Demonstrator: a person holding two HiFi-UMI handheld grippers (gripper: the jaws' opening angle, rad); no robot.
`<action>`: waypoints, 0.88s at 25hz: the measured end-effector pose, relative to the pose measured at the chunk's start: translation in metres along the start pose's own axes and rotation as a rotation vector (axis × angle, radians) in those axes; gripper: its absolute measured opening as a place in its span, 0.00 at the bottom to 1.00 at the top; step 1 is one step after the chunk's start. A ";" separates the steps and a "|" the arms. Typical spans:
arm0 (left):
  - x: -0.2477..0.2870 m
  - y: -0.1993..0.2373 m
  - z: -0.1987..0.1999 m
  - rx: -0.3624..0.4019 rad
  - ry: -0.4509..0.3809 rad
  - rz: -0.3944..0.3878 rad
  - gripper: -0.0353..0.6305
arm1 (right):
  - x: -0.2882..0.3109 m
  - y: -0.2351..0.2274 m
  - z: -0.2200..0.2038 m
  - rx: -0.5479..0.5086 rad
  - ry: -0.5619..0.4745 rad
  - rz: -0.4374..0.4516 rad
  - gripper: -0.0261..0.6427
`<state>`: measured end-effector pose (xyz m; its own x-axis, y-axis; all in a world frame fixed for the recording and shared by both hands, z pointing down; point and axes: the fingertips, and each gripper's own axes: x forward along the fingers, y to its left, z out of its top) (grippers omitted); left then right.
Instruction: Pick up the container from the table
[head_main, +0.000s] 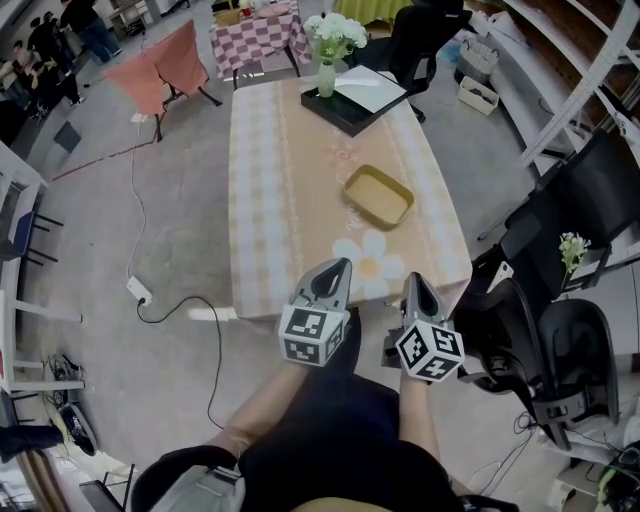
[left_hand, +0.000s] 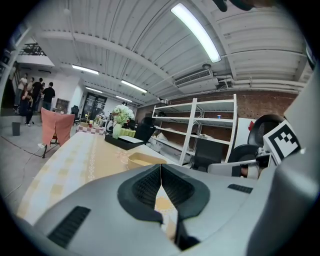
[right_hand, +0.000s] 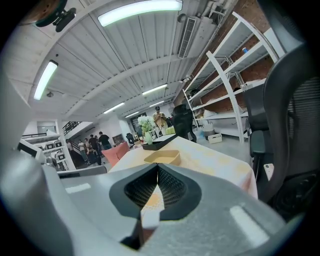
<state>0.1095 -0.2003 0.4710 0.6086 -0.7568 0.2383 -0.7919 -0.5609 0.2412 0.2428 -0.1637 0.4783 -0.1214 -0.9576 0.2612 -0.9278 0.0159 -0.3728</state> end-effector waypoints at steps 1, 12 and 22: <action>0.001 0.000 0.000 -0.003 0.001 0.001 0.07 | 0.001 -0.001 0.000 0.000 0.001 0.000 0.04; 0.034 0.011 0.012 -0.023 -0.008 0.022 0.07 | 0.033 -0.019 0.021 -0.010 -0.010 -0.009 0.04; 0.067 0.039 0.026 -0.055 0.002 0.100 0.07 | 0.077 -0.035 0.043 -0.048 0.016 0.005 0.04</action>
<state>0.1178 -0.2817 0.4716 0.5270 -0.8074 0.2652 -0.8447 -0.4634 0.2678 0.2811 -0.2508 0.4730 -0.1319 -0.9526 0.2740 -0.9430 0.0354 -0.3308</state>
